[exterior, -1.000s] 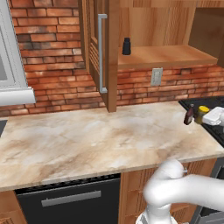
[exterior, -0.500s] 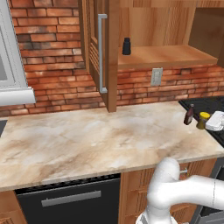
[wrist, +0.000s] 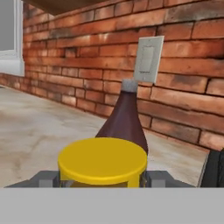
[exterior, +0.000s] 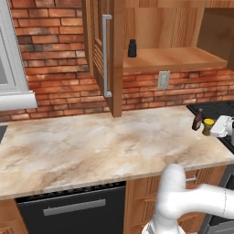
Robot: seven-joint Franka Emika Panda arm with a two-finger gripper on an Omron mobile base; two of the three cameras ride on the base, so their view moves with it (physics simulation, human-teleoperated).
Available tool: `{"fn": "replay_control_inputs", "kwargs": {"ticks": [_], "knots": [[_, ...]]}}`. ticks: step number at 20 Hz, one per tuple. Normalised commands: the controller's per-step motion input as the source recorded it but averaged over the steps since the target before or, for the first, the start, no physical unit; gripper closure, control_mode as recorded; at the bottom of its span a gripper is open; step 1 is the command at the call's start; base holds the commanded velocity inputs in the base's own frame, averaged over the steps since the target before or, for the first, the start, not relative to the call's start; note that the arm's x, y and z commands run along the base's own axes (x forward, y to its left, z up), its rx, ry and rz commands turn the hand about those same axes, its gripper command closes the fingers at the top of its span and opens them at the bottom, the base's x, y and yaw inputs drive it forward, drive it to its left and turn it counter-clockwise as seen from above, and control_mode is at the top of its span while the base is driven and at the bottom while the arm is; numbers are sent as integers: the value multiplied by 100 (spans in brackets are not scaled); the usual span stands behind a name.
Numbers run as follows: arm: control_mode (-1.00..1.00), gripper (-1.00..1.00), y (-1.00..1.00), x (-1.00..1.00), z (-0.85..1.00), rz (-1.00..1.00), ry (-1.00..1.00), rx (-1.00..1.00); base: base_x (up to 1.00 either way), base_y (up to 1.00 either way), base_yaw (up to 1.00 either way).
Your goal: Collect the turmeric, ketchup, and shaker from the cabinet and place them next to the stove.
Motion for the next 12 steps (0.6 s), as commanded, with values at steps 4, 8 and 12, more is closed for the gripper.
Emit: {"fn": "replay_control_inputs", "kwargs": {"ticks": [4, 8, 12], "knots": [[-100, 100, 0, 32, -36, 0, 0, -8, 0, 0, 0], [-100, 100, -1, 28, -39, 0, 0, -5, 0, 0, 0], [-100, 100, -8, 12, -44, 0, 0, 0, 0, 0, 0]]}}
